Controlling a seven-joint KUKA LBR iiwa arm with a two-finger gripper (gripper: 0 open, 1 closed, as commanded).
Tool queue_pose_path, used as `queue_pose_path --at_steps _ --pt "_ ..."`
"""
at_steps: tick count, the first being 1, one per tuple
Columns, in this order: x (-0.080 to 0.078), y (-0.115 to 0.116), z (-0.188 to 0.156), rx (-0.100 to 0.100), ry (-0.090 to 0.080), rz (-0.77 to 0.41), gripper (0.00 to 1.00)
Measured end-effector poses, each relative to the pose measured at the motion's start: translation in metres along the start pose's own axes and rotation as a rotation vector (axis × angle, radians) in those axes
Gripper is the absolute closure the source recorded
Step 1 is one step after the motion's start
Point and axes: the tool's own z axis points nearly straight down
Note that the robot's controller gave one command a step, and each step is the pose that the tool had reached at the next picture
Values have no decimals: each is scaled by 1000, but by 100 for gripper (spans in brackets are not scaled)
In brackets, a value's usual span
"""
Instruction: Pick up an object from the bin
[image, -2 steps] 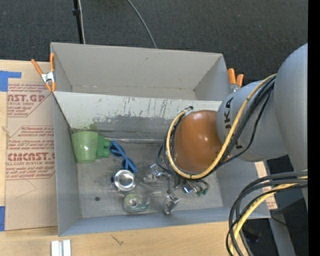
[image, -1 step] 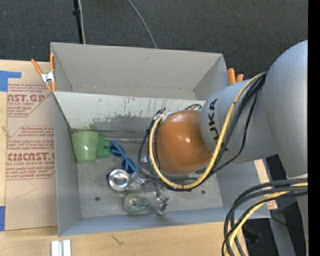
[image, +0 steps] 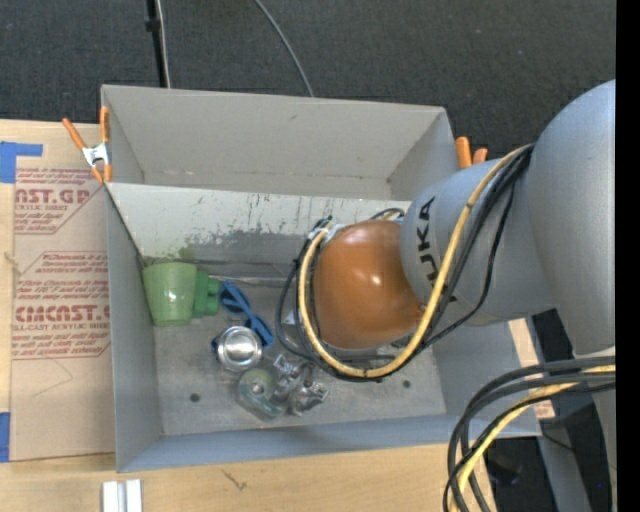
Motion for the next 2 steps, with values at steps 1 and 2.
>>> queue_pose_path --at_steps 1,2 --pt "-17 -24 -107 8 -7 -25 100" --pt "-26 -23 -148 4 -2 -463 100"
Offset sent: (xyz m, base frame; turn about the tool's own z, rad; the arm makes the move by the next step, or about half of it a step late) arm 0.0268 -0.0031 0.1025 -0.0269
